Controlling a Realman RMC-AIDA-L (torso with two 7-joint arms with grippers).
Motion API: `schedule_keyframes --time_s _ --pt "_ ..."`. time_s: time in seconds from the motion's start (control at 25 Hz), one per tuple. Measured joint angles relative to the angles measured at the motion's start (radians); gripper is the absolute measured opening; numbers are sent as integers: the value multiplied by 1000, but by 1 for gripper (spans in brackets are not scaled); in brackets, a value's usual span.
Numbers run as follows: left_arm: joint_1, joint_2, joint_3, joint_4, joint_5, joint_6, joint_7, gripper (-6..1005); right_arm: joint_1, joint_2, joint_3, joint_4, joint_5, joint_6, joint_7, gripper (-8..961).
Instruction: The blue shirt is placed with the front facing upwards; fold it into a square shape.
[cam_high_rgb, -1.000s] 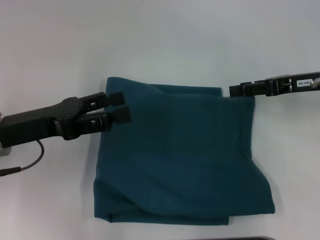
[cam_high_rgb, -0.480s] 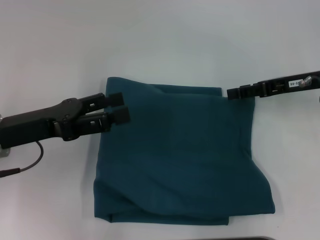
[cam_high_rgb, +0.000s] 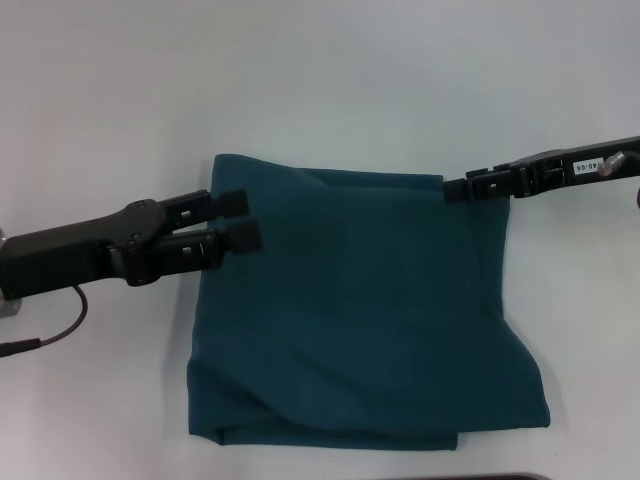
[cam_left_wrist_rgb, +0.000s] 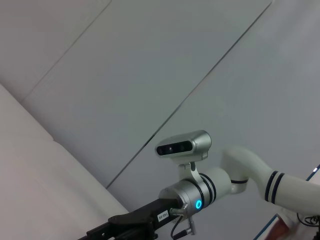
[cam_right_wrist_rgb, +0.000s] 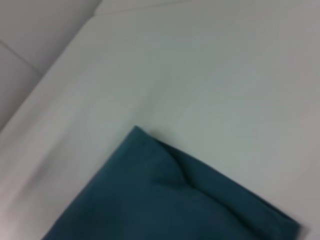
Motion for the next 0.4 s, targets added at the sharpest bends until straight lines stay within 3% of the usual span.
schedule_keyframes --time_s 0.4 --pt "4 10 6 0 2 0 0 896 -1 -4 1 6 32 -53 -46 656"
